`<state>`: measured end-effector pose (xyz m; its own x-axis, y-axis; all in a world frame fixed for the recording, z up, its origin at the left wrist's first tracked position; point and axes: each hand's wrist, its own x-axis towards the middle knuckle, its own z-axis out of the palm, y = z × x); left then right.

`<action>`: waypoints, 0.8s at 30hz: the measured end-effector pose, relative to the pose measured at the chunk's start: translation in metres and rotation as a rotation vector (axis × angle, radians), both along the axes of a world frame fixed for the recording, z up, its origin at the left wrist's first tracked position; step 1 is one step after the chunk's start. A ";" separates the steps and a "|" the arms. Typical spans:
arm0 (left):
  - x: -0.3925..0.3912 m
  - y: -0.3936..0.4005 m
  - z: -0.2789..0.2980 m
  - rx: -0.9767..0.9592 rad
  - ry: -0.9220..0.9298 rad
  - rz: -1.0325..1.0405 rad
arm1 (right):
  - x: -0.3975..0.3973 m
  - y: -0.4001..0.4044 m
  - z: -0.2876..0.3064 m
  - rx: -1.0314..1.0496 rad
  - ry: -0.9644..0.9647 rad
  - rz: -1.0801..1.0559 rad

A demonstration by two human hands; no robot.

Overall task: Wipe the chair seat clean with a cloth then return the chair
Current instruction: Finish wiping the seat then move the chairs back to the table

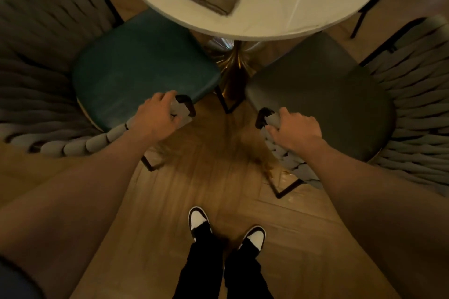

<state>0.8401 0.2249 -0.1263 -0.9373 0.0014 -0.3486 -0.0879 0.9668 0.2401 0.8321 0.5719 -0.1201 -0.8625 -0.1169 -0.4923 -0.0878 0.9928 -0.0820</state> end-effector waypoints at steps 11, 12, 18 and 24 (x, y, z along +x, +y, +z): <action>-0.017 -0.011 -0.024 -0.215 0.186 -0.138 | 0.014 0.010 -0.026 0.037 0.211 0.026; -0.017 -0.012 -0.024 -0.221 0.185 -0.134 | 0.014 0.010 -0.026 0.036 0.223 0.031; -0.015 -0.008 -0.023 -0.248 0.216 -0.120 | 0.015 0.011 -0.029 0.037 0.256 0.035; -0.015 -0.006 -0.019 -0.265 0.217 -0.113 | 0.013 0.012 -0.030 0.033 0.245 0.033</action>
